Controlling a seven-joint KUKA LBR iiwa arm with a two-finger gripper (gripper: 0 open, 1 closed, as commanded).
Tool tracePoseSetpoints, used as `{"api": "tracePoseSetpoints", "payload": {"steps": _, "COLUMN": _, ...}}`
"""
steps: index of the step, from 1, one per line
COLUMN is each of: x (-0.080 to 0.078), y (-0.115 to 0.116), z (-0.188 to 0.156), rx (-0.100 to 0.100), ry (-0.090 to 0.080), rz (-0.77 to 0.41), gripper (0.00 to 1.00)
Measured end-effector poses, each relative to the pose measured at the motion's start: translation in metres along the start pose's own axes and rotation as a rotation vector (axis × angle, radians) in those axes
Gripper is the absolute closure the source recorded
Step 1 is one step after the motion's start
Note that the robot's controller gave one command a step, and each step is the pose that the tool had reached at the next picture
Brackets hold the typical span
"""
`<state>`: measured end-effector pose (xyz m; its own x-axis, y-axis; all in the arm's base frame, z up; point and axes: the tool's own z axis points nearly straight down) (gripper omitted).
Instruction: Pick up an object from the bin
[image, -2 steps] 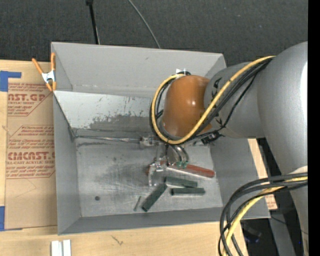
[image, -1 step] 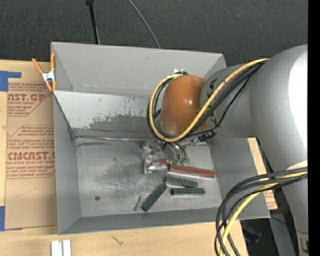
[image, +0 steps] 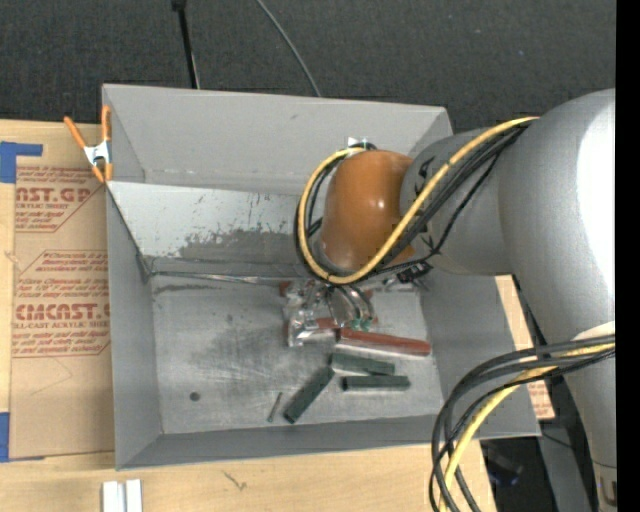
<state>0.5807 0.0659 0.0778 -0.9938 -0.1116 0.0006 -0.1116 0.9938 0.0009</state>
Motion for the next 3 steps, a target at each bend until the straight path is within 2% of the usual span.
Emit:
{"api": "tracePoseSetpoints", "payload": {"steps": 1, "x": -0.001, "y": -0.006, "z": -0.196, "rx": 0.001, "ry": -0.013, "rz": -0.008, "gripper": 1.0}}
{"api": "tracePoseSetpoints", "payload": {"steps": 2, "x": 0.001, "y": -0.006, "z": -0.192, "rx": 0.001, "ry": -0.004, "rz": -0.009, "gripper": 1.0}}
{"api": "tracePoseSetpoints", "payload": {"steps": 3, "x": 0.018, "y": 0.029, "z": -0.06, "rx": -0.001, "ry": 0.007, "rz": -0.014, "gripper": 0.0}}
